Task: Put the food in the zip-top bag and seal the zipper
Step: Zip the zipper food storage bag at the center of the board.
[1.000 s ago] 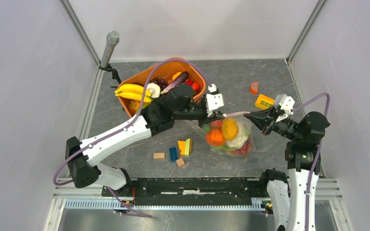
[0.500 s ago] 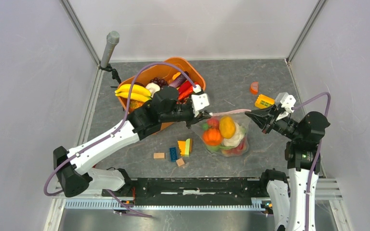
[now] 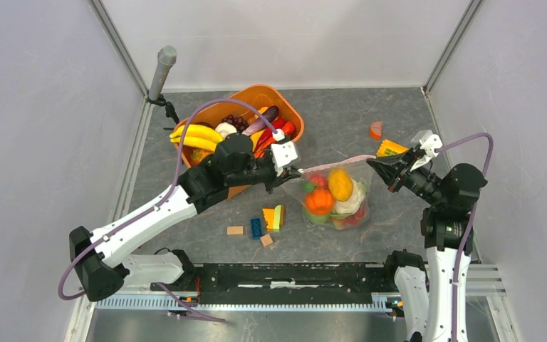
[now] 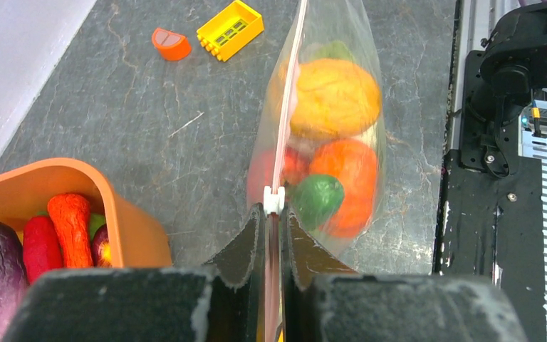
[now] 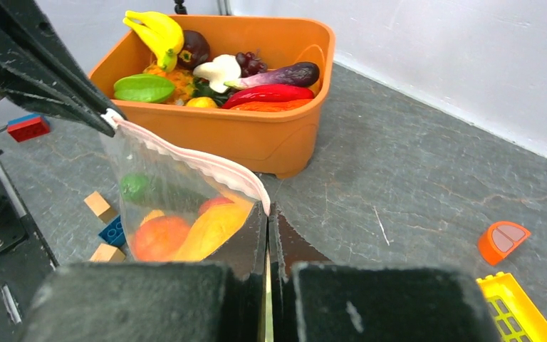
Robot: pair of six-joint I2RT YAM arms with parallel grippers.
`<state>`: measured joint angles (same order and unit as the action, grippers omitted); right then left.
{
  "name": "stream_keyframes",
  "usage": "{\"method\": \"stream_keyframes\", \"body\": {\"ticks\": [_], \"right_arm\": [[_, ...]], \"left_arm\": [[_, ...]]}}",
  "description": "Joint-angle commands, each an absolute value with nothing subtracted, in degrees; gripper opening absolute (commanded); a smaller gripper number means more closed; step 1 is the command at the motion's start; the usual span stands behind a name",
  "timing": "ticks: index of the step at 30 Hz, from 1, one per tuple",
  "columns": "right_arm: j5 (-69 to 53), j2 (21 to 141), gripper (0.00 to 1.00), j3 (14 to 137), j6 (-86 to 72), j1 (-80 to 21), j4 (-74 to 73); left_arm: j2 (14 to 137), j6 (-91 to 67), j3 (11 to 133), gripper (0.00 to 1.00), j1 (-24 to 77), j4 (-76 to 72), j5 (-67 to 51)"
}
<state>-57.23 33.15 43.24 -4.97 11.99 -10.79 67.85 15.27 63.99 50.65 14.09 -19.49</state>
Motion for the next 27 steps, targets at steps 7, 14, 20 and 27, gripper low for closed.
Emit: {"method": "stream_keyframes", "body": {"ticks": [7, 14, 20, 27], "right_arm": [[-44.86, 33.5, 0.0, 41.03, -10.73, 12.49, -2.66], [-43.46, 33.66, 0.0, 39.97, -12.75, 12.56, -0.61], [-41.61, 33.56, 0.0, 39.83, -13.14, 12.51, -0.75], [-40.69, 33.24, 0.0, 38.74, -14.64, 12.48, 1.28]], "left_arm": [[62.29, 13.13, 59.24, 0.02, 46.9, 14.19, -15.75], [61.79, 13.94, 58.09, 0.02, 46.14, 15.24, -13.56], [61.71, 14.56, 57.73, 0.02, 45.97, 15.25, -10.12], [59.89, 13.21, 55.48, 0.03, 45.88, 11.72, -6.4]]}}
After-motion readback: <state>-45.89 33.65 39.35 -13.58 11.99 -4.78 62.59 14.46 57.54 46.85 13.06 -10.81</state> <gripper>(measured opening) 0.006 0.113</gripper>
